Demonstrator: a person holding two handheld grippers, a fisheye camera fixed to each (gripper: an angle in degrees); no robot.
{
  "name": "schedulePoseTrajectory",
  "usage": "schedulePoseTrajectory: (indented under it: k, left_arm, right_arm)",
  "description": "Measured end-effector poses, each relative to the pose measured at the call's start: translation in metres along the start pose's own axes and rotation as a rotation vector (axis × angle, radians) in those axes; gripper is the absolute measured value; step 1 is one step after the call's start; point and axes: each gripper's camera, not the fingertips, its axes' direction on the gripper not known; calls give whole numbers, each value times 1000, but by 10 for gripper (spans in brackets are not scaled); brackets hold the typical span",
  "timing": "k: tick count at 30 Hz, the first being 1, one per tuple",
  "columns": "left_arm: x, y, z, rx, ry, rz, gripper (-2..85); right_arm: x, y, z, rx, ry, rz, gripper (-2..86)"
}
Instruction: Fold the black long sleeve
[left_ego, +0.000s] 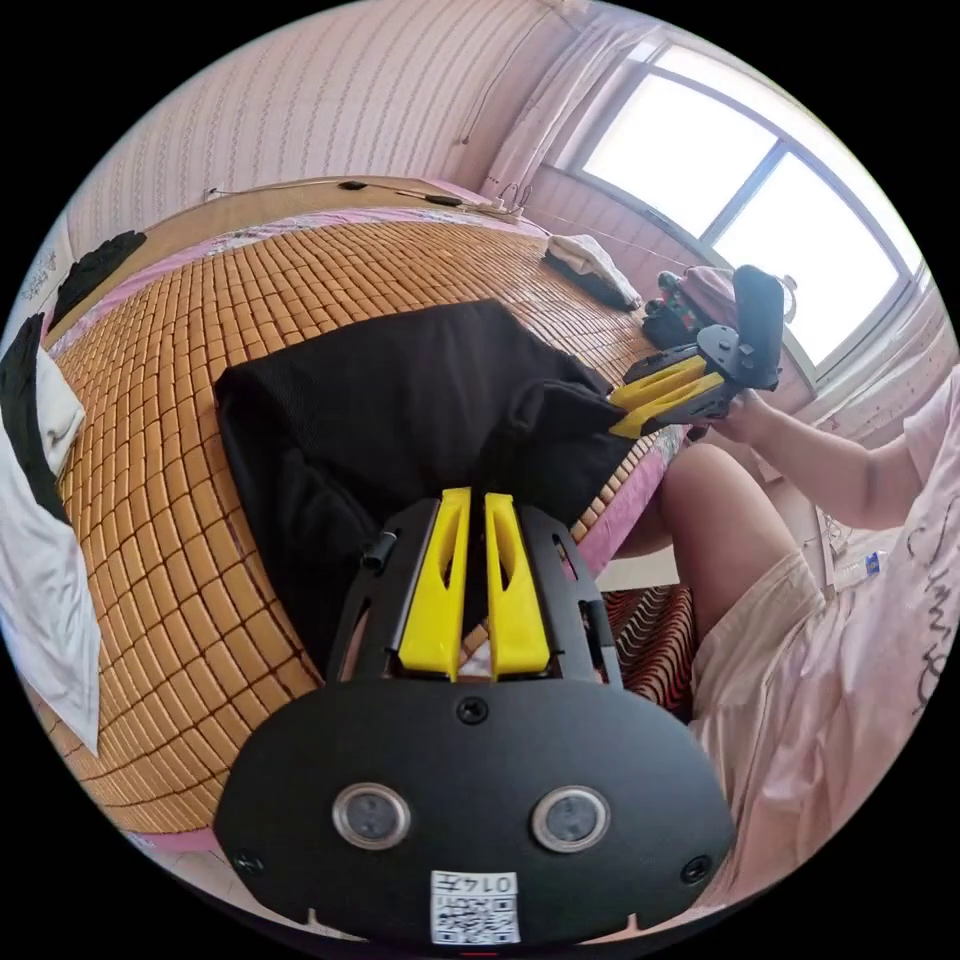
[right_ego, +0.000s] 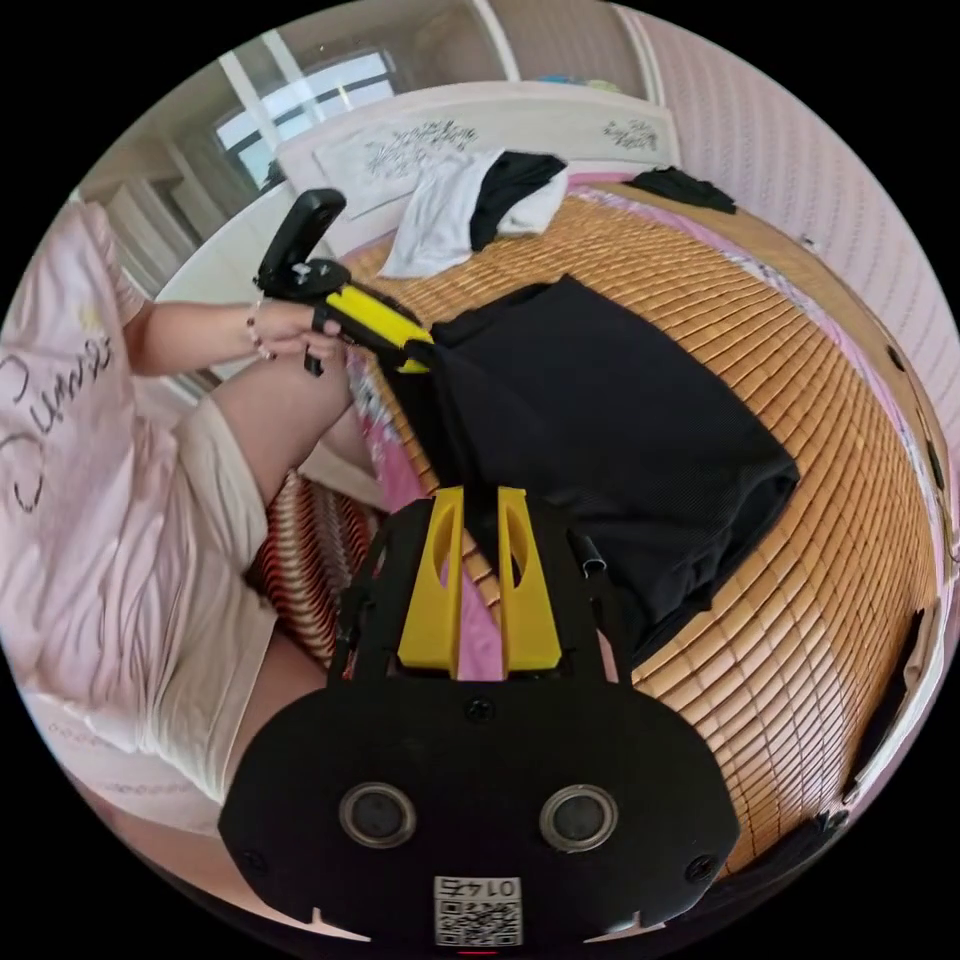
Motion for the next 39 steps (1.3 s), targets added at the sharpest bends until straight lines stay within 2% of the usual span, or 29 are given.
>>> schedulePoseTrajectory:
  k: [2,7,12,16,18,20,23,24,28,34,36,37,39]
  left_arm:
    - [10,23,-1,-14,5,4,-3]
    - [25,60,-2,-51,11,-42,-6]
    - [47,42,18,-34,-33,9,-7]
    - [68,17,51,-42,42,35,-8]
    - [85,12,65,-32,45,91,-8]
    - [104,12,83,-58,-11,167,-9]
    - [124,23,125,-213,-112,231,-10]
    - [131,31,125,-141,-139,264,-10]
    - [162,59,135,-90,-310,463,-10]
    - [154,62,143,-90,-195,344,-10]
    - [153,63,146,-96,-171,327,-10]
    - [153,64,148,-95,-165,322,-10]
    - [155,67,151,-88,-166,318,-10]
  right_arm:
    - [-17,4,7,-68,7,4,53]
    - [-33,-20,9,-53,149,27,22]
    - [-35,-73,33,-112,244,58,1]
    - [-35,-100,75,-348,248,140,-3]
    - [-42,-106,78,-340,290,148,-3]
    - [-49,-112,82,-336,326,136,-4]
    - [-47,-126,80,-406,279,87,-5]
    - [-45,-130,76,-416,259,76,-5]
    - [-9,-170,45,-302,167,81,-5]
    - [51,-249,74,-295,299,115,-5]
    - [68,-252,112,-409,250,141,-5]
    - [70,-251,114,-352,258,141,-5]
    - [76,-257,115,-423,219,141,-6]
